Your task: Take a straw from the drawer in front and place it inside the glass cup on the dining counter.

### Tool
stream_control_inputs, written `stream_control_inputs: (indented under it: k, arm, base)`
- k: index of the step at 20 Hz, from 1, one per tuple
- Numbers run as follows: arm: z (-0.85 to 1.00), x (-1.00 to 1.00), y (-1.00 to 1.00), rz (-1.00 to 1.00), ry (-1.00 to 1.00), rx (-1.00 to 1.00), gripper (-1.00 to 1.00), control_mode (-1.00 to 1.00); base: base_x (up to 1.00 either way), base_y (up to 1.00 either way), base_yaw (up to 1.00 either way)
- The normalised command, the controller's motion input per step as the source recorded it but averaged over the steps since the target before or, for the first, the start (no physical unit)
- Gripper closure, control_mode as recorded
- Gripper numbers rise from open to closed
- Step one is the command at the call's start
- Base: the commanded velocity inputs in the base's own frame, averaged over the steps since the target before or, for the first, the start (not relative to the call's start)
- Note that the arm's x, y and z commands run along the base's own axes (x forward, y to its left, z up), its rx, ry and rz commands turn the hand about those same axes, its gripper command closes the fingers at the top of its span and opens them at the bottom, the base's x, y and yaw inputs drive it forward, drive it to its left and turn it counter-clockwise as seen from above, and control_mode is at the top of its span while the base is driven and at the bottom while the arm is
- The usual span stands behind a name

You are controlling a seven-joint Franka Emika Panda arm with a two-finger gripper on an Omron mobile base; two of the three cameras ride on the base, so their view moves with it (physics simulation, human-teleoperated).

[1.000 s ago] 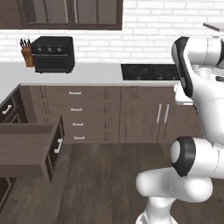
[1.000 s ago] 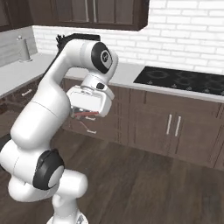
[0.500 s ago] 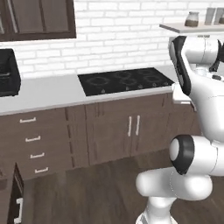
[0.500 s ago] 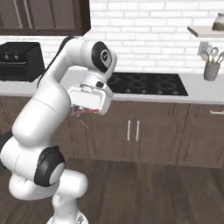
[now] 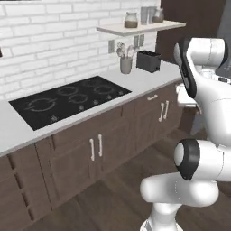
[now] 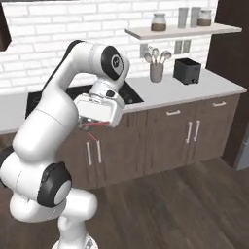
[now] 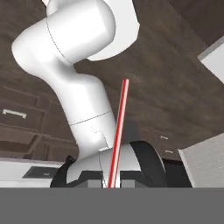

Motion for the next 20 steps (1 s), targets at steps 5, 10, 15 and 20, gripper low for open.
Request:
stream_control_inputs:
  k: [5,10,15,20]
  arm:
    - [0.0,0.0,0.0,0.0,0.0,0.0,1.0,1.0]
    - [0.0,0.0,0.0,0.0,0.0,0.0,1.0,1.0]
    - [0.0,0.0,0.0,0.0,0.0,0.0,1.0,1.0]
    - [0.0,0.0,0.0,0.0,0.0,0.0,1.0,1.0]
  base:
    - [0.51,0.58,-0.67]
    - [0.59,0.63,-0.62]
    - [0.82,0.3,-0.56]
    - [1.0,-0.03,-0.45]
